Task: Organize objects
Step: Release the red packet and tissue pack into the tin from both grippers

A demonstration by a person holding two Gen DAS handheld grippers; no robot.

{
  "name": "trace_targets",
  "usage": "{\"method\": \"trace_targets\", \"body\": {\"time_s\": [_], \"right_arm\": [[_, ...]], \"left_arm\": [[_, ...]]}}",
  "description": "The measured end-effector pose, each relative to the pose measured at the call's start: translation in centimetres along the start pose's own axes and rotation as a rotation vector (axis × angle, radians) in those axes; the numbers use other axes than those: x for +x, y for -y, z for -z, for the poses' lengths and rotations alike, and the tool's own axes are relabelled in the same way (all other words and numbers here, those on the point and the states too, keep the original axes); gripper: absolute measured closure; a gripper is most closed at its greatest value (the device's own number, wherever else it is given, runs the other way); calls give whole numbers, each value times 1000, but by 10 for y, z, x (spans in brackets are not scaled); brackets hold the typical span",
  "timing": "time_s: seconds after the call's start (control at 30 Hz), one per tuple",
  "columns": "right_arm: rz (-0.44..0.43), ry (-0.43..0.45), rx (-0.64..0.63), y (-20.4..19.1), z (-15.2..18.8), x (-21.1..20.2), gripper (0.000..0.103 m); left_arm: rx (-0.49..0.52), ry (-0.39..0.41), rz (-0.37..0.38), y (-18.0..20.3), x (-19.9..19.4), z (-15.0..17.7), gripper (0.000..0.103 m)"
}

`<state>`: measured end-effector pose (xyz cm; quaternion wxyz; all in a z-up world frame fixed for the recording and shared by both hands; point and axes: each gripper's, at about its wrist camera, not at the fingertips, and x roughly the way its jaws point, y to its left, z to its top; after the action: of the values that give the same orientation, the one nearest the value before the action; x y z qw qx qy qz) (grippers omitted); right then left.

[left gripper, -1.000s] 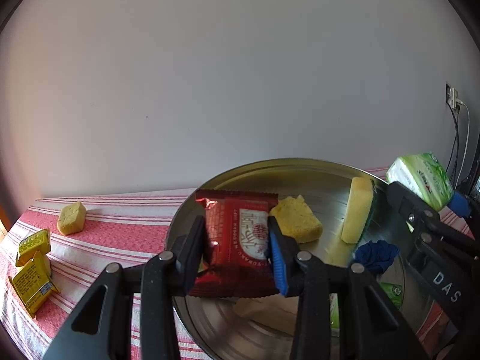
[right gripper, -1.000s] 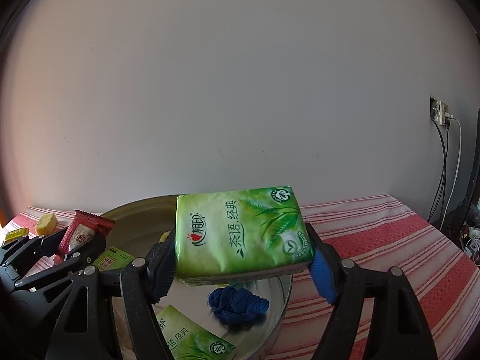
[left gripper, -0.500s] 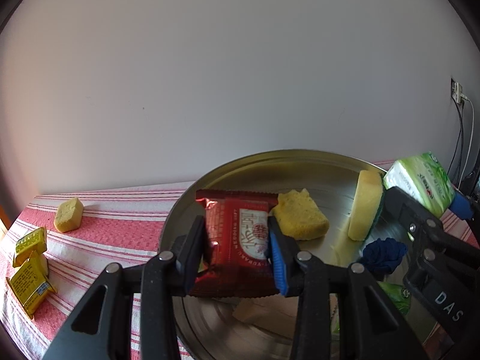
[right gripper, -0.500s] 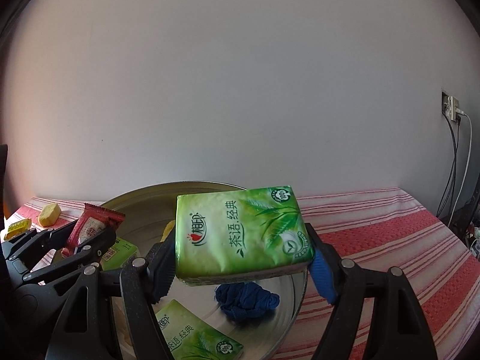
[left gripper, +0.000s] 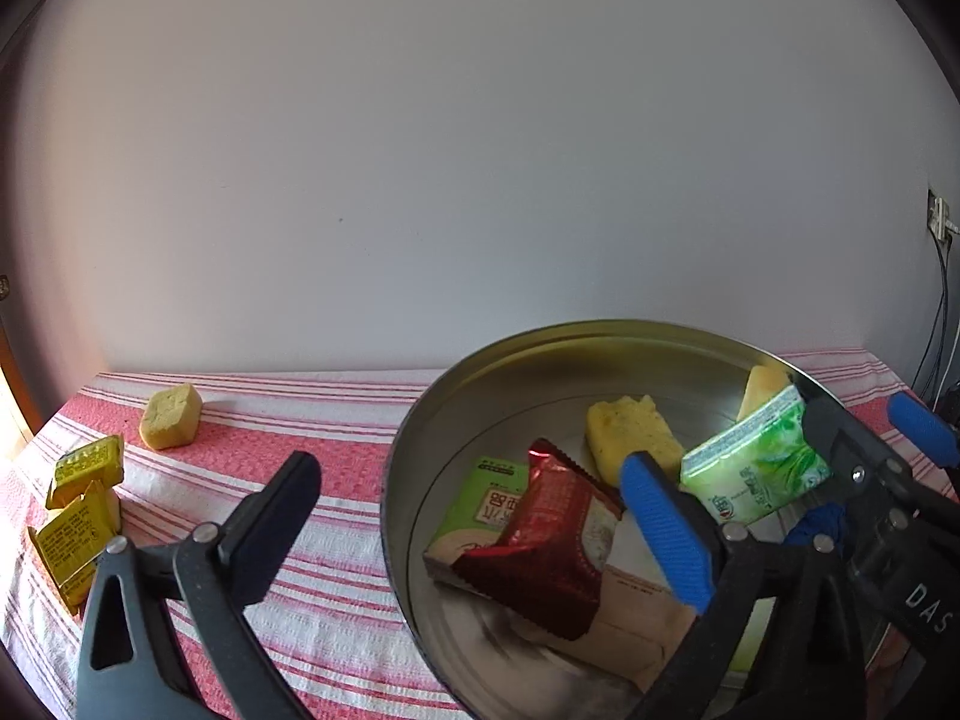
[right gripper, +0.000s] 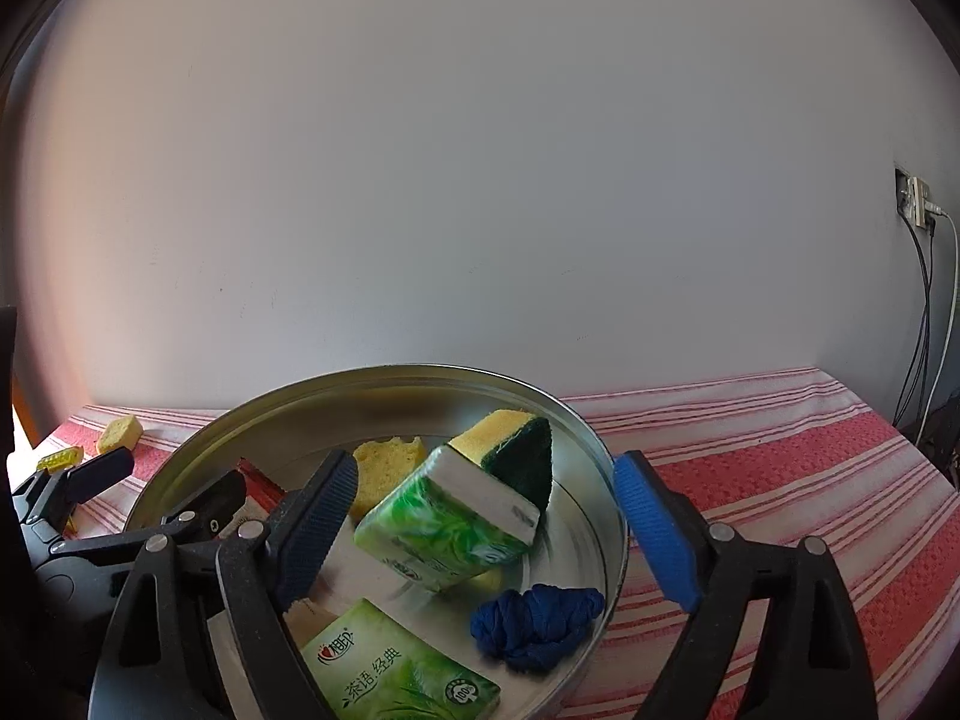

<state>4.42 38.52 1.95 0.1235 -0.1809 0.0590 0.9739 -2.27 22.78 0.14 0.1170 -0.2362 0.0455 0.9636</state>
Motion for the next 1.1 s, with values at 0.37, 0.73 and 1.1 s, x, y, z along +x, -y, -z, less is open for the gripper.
{"method": "trace_targets", "body": {"time_s": [0.37, 0.73, 1.1], "right_arm": [[41, 114, 72, -3, 7, -25, 5], [86, 210, 136, 3, 8, -48, 4], [98, 255, 126, -9, 7, -64, 4]], "left_arm": [[40, 70, -27, -11, -18, 3, 1], [59, 92, -66, -16, -29, 10, 1], [37, 103, -96, -34, -44, 14, 1]]}}
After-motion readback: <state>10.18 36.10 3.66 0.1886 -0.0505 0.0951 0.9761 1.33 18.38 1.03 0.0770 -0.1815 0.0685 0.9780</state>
